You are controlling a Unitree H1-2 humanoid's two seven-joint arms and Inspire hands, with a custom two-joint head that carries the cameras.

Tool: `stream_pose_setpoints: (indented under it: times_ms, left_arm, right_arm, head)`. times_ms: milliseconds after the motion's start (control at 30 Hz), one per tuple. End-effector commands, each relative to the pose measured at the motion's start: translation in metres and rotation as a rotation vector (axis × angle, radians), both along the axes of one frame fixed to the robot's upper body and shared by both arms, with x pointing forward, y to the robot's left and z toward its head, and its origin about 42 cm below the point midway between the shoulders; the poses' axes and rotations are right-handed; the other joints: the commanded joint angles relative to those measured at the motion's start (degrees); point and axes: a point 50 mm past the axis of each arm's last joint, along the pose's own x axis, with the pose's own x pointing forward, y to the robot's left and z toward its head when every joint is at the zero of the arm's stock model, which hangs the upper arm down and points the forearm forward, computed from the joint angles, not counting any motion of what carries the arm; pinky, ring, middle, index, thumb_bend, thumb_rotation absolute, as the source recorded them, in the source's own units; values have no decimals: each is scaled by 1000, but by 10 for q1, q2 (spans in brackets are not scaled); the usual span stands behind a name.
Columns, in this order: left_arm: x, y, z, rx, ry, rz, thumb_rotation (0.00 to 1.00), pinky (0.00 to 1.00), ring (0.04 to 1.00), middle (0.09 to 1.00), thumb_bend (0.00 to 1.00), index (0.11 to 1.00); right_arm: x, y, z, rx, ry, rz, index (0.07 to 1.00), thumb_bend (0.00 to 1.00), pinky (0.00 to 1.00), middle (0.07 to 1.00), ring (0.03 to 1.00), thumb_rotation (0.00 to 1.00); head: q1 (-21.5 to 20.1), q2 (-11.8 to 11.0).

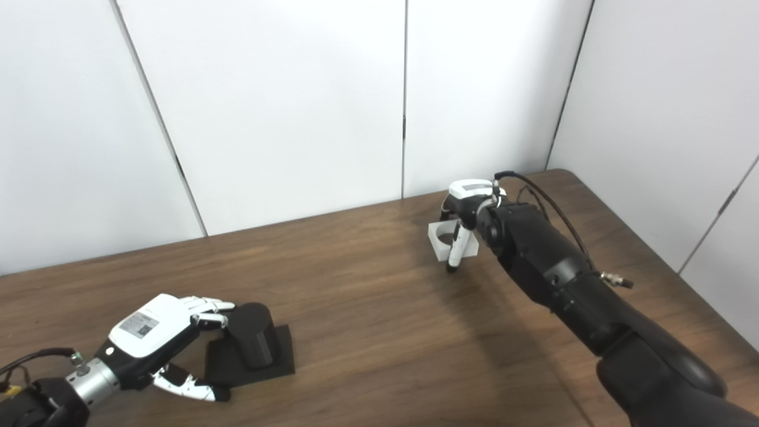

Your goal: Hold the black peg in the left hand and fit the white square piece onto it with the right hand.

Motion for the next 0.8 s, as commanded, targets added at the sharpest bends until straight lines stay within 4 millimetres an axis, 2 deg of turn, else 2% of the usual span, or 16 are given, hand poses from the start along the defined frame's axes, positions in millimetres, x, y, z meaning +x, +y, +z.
stream_pose_setpoints:
  times_ms: [0, 33, 133, 300, 433, 633, 733, 767]
  left_arm:
    - [-36, 30, -50, 251, 164, -46, 62, 765, 814, 827, 523, 491]
    - [-36, 30, -50, 254, 168, -47, 62, 769, 816, 828, 523, 491]
    - [-36, 30, -49, 254, 172, -47, 61, 770, 820, 829, 523, 491]
    - [-36, 29, -47, 256, 170, -50, 61, 770, 814, 826, 523, 491]
    - [-36, 29, -45, 260, 171, -51, 60, 766, 815, 827, 523, 491]
    - [-36, 29, -45, 251, 172, -46, 59, 756, 814, 826, 523, 491]
    - [-35, 28, -43, 253, 179, -45, 59, 767, 820, 829, 522, 491]
    - [-35, 28, -42, 251, 180, -45, 59, 768, 821, 829, 523, 491]
  right_arm:
    - [3, -14, 29, -36, -27, -41, 670, 824, 777, 869, 880, 187]
    - [2, -15, 31, -31, -23, -45, 671, 818, 819, 880, 899, 191]
    - [1, -16, 32, -14, -19, -58, 665, 823, 865, 873, 907, 172]
    - [3, -17, 29, -15, -2, -78, 658, 805, 863, 851, 900, 166]
    - [4, -16, 28, -13, 3, -91, 643, 797, 748, 800, 856, 155]
    - [1, -15, 27, -60, -20, -70, 624, 788, 681, 751, 809, 178]
    - [0, -15, 26, -65, -44, -51, 596, 772, 592, 686, 707, 162]
    - [0, -16, 25, -61, -54, -43, 544, 650, 618, 689, 713, 152]
  head:
    - [-1, 1]
    - [-1, 2]
    - [0, 4]
    - [3, 6]
    - [2, 7]
    - [2, 7]
    - [2, 10]
    - [4, 10]
